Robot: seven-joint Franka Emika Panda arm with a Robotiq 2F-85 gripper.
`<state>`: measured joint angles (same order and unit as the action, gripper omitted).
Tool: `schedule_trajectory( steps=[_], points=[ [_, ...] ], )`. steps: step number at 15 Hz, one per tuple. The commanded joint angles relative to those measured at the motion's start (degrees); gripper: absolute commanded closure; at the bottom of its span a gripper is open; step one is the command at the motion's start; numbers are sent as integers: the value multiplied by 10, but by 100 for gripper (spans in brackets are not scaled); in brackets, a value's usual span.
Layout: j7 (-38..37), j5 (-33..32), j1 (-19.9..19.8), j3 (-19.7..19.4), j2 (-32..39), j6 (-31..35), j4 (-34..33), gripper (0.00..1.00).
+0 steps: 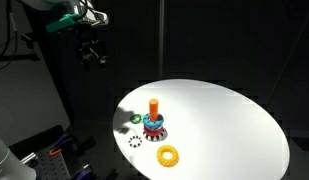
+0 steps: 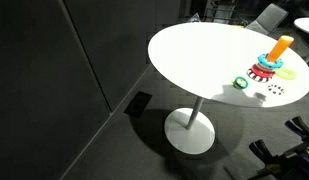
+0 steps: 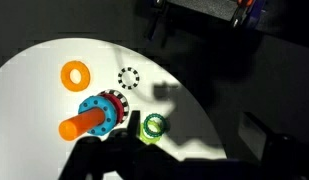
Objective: Pick up the orange ring and put it on the ring holder
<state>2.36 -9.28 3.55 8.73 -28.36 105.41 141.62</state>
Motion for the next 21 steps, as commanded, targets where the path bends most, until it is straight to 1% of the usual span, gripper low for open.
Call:
schedule_trajectory(
  steps=[1, 5, 10, 14, 17, 21],
  points=[
    [-4, -4, 11, -10, 1, -2, -1, 0],
    [-4, -4, 11, -10, 1, -2, -1, 0],
    [-56, -18, -6, -11, 13, 49, 11, 0],
    [-81, -23, -25, -25, 18, 99, 31, 0],
    [-96, -27, -46, -40, 23, 133, 50, 0],
    [-90, -23, -74, -71, 35, 189, 80, 0]
  ],
)
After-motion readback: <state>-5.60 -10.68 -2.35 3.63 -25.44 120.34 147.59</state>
